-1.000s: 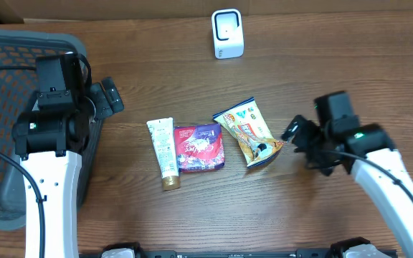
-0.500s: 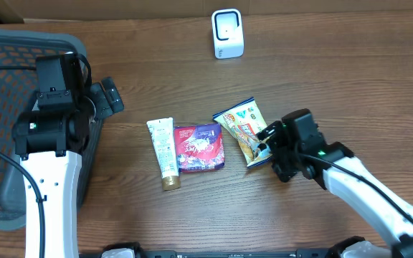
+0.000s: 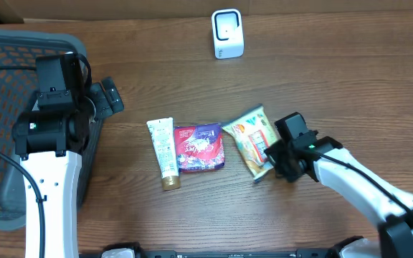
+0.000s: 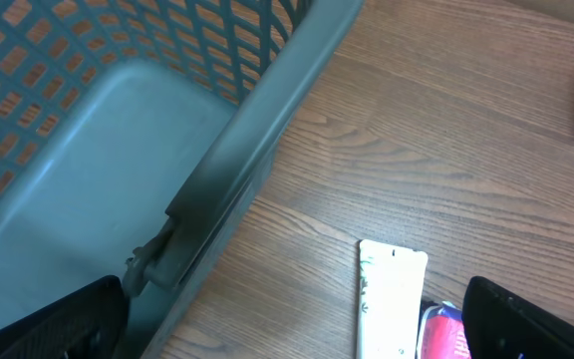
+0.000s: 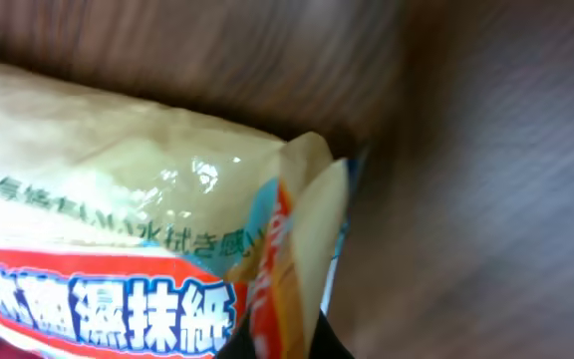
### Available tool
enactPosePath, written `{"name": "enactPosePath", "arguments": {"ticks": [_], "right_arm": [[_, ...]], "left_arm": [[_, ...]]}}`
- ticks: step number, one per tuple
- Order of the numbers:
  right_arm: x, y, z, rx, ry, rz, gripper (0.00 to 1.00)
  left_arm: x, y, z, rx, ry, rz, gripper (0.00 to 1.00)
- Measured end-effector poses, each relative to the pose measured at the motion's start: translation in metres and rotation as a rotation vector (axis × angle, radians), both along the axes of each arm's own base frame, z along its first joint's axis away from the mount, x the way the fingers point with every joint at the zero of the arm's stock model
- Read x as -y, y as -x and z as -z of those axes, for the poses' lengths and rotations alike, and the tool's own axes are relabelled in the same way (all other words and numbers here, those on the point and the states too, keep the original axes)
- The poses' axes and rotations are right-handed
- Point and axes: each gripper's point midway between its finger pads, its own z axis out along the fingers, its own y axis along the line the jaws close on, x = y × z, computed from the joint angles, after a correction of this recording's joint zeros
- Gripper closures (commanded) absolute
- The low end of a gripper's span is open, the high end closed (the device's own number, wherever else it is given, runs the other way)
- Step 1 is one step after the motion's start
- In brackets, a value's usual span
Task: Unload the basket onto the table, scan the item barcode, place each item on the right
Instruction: 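Lift the wipes pack and carry it toward the white scanner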
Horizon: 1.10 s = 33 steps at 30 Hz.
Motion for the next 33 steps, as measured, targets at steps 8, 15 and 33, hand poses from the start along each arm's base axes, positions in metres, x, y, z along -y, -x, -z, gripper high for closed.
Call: {"name": "enactPosePath", "arguments": {"ticks": [8, 15, 33], "right_arm": [[0.043, -0.029, -0.155, 0.339, 0.297, -0.219, 0.96], [0.116, -0.003, -0.238, 0.327, 0.708, -0.304, 0.96], [0.036, -0.031, -0.125, -0.043, 1.076, -0.852, 0.96]], "left_arm": [[0.000, 0.000, 0.000, 0.000, 0.000, 0.000, 0.00], [0.000, 0.000, 0.000, 0.000, 0.000, 0.000, 0.00], [0.000, 0.000, 0.000, 0.000, 0.000, 0.000, 0.00]]}}
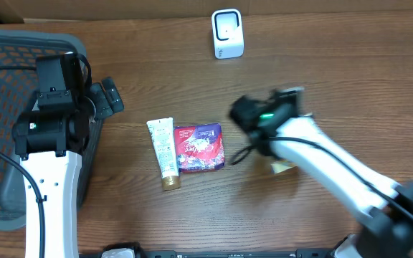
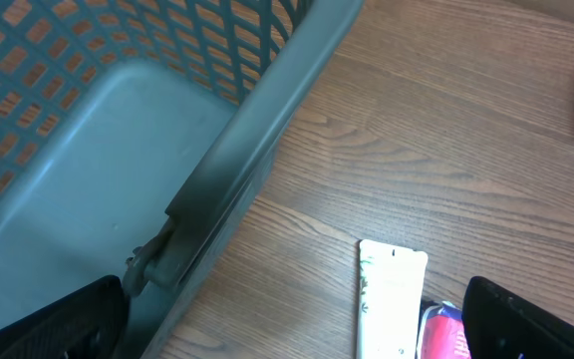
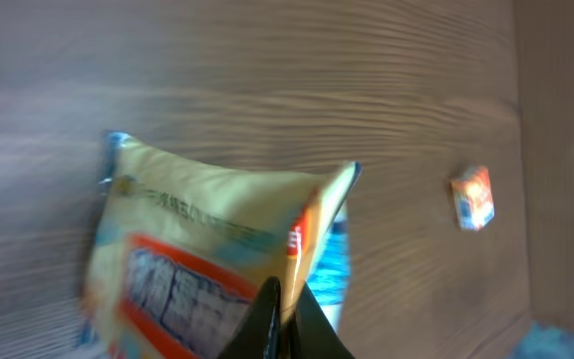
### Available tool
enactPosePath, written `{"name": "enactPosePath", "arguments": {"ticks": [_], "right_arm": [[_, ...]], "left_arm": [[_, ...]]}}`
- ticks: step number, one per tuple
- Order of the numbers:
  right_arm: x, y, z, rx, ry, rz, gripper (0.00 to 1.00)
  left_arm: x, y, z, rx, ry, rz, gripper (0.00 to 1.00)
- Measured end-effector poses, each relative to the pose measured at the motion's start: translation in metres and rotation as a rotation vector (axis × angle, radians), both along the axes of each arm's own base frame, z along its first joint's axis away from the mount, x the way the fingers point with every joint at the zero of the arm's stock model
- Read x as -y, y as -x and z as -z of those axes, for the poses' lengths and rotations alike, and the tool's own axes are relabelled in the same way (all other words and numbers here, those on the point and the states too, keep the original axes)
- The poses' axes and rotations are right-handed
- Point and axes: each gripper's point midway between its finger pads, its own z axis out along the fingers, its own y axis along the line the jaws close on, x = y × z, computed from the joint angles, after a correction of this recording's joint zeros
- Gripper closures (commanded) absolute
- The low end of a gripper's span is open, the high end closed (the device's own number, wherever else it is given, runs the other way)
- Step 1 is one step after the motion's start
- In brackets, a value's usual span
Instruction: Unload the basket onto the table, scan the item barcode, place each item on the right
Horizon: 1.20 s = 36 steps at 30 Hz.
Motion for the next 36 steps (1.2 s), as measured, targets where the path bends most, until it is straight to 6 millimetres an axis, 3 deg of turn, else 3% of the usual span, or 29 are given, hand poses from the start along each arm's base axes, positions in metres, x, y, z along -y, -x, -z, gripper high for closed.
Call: {"name": "enactPosePath", "arguments": {"ticks": [5, 8, 11, 14, 17, 21, 27, 36], "right_arm": [[-0.050, 0.015, 0.062, -0.140, 0.076, -0.127, 0.96], [-0.080, 0.038, 0.083, -0.199, 0.122, -0.232, 0.96], [-0.103, 0.047, 0.079, -0.197, 0.096, -0.285, 0.96], [-0.136, 0.048, 0.060, -0.159, 0.010, -0.317, 0.96], [-0.152, 0.041, 0.039, -0.119, -0.086, -0.294, 0.96], [-0.142, 0.031, 0.011, -0.095, -0.176, -0.228, 0.96], [-0.073, 0.033, -0.031, -0.109, -0.117, -0.082, 0.96], [-0.020, 0.002, -0.070, 0.050, -0.057, -0.007, 0.96]], "left_arm": [[0.000, 0.000, 0.000, 0.000, 0.000, 0.000, 0.00], [0.000, 0.000, 0.000, 0.000, 0.000, 0.000, 0.00], [0.000, 0.000, 0.000, 0.000, 0.000, 0.000, 0.00], [0.000, 0.000, 0.000, 0.000, 0.000, 0.000, 0.00], [0.000, 0.000, 0.000, 0.000, 0.000, 0.000, 0.00], [0.000, 0.000, 0.000, 0.000, 0.000, 0.000, 0.00], [0.000, 0.000, 0.000, 0.000, 0.000, 0.000, 0.00], [0.000, 0.000, 0.000, 0.000, 0.000, 0.000, 0.00]]}}
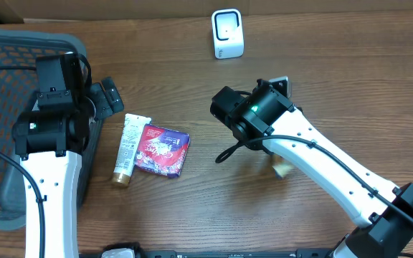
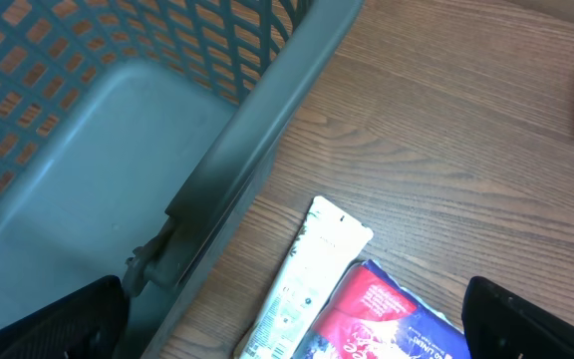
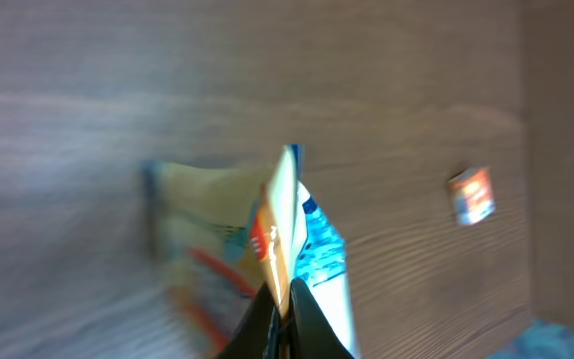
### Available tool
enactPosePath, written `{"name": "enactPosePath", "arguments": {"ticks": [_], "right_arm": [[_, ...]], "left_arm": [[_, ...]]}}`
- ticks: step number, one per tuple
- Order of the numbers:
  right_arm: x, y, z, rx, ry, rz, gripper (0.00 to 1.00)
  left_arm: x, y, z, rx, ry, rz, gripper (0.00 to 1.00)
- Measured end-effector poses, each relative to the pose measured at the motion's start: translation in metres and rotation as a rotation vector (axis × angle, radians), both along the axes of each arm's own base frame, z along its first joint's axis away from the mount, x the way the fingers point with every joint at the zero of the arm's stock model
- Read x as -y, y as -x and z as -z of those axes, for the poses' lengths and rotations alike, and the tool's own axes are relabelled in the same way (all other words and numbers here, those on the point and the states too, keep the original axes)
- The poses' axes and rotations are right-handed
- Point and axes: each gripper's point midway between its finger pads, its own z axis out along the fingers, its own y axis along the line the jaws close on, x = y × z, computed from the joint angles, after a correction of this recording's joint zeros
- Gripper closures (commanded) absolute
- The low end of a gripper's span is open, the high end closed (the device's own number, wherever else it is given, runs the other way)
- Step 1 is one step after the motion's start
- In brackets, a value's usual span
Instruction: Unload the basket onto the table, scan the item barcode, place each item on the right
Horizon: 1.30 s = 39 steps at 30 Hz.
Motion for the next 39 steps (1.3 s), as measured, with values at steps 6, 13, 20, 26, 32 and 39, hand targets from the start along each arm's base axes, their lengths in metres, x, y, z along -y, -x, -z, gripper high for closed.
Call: {"name": "enactPosePath", "arguments": {"ticks": [6, 13, 20, 26, 32, 39], "right_arm": [[0.019, -0.028, -0.034, 0.173, 0.229, -0.056, 0.96], [0.015, -0.066, -0.067, 0.291, 0.496, -0.181, 0.96], [-0.002, -0.089, -0.086, 0.298, 0.631, -0.269, 0.96], [-0.013, -0.097, -0.089, 0.193, 0.734, -0.373, 0.96], [-0.026, -0.093, -0.088, 0.124, 0.799, -0.461, 0.96], [-0.025, -0.060, -0.047, -0.037, 0.649, -0.546, 0.96]], "left_arm": [[0.000, 0.000, 0.000, 0.000, 0.000, 0.000, 0.00], [0.000, 0.000, 0.000, 0.000, 0.000, 0.000, 0.00], [0.000, 0.000, 0.000, -0.001, 0.000, 0.000, 0.00], [0.000, 0.000, 0.000, 0.000, 0.000, 0.000, 0.00], [0.000, 0.000, 0.000, 0.000, 0.000, 0.000, 0.00], [0.000, 0.000, 0.000, 0.000, 0.000, 0.000, 0.00]]}}
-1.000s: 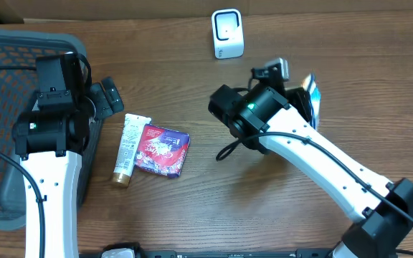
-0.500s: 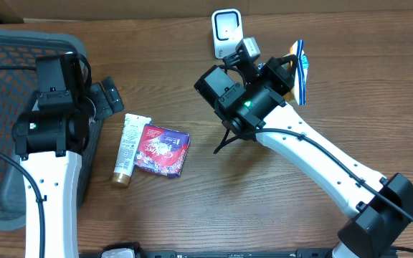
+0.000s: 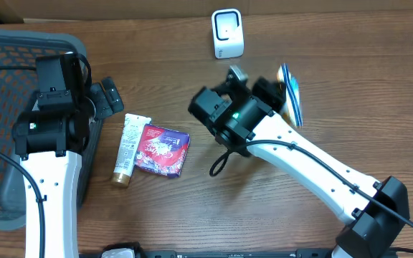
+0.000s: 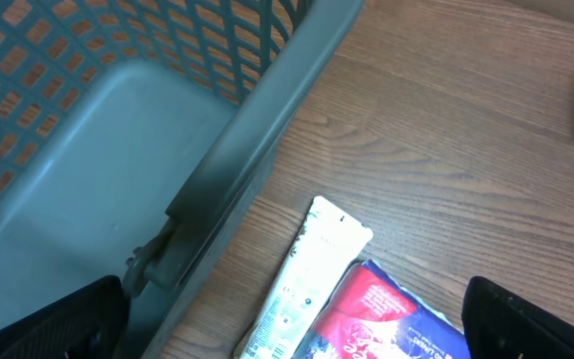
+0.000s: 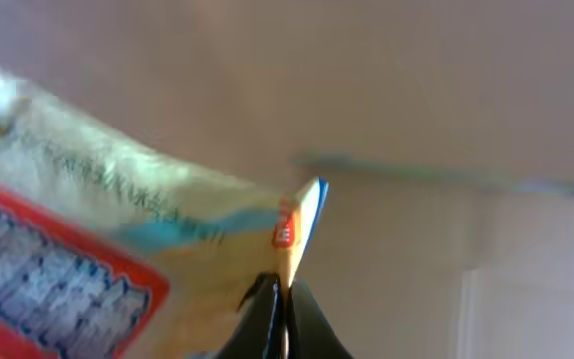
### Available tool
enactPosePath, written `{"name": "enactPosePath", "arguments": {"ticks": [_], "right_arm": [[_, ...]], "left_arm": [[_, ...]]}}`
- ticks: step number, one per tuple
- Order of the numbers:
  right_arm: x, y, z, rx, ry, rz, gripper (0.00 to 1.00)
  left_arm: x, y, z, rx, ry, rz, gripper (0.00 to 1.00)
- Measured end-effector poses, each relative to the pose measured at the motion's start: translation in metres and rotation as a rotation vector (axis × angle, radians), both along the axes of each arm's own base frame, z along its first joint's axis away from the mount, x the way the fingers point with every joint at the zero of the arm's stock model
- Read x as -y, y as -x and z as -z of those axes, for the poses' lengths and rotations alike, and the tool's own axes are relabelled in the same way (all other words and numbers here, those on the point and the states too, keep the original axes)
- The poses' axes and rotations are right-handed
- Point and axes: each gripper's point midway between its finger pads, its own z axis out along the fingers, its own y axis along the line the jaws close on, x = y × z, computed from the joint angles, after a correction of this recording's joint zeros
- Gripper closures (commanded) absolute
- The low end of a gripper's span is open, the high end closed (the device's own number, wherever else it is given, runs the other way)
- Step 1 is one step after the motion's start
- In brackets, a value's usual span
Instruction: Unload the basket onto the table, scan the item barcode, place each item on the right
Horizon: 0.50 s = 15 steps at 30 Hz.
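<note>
A yellow wipes packet [image 5: 118, 229] with a red-framed label hangs in the air, and my right gripper [image 5: 285, 299] is shut on its sealed edge. From overhead the packet [image 3: 290, 93] shows edge-on, blue and white, to the right of and a little nearer than the white barcode scanner [image 3: 227, 33] at the table's back. My left gripper [image 4: 297, 324] is open beside the basket, its dark fingertips [image 4: 58, 324] at the frame's lower corners, nothing between them.
A grey mesh basket [image 3: 20, 43] fills the left side. A white tube [image 3: 125, 147] and a red pouch [image 3: 162, 149] lie side by side just right of it. A small orange item sits at the right table edge.
My right arm has swung toward the back of the table with the packet, which is now higher and edge-on near the scanner. The left arm, tube and pouch have not moved.
My right gripper first closed on the packet lying right of the red pouch. Then the packet was off the table. After that the tube and pouch lay shifted left toward the basket, with the packet held mid-table. It now hangs near the scanner.
</note>
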Motion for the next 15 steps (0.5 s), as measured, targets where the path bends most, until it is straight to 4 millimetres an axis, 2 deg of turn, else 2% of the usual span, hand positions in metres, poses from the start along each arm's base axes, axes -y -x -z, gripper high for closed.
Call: {"name": "enactPosePath", "arguments": {"ticks": [4, 8, 13, 14, 15], "right_arm": [[0.023, 0.032, 0.029, -0.118, -0.152, 0.167, 0.96], [0.039, 0.039, 0.047, -0.135, -0.291, 0.320, 0.96], [0.049, 0.047, 0.064, -0.176, -0.291, 0.378, 0.96], [0.050, 0.048, 0.066, -0.183, -0.284, 0.380, 0.92], [0.051, 0.052, 0.071, -0.200, -0.273, 0.385, 0.78]], "left_arm": [[0.000, 0.000, 0.000, 0.000, 0.000, 0.000, 0.00], [0.000, 0.000, 0.000, 0.000, 0.000, 0.000, 0.00], [0.000, 0.000, 0.000, 0.000, 0.000, 0.000, 0.00], [0.000, 0.000, 0.000, 0.000, 0.000, 0.000, 0.00], [0.000, 0.000, 0.000, 0.000, 0.000, 0.000, 0.00]]}}
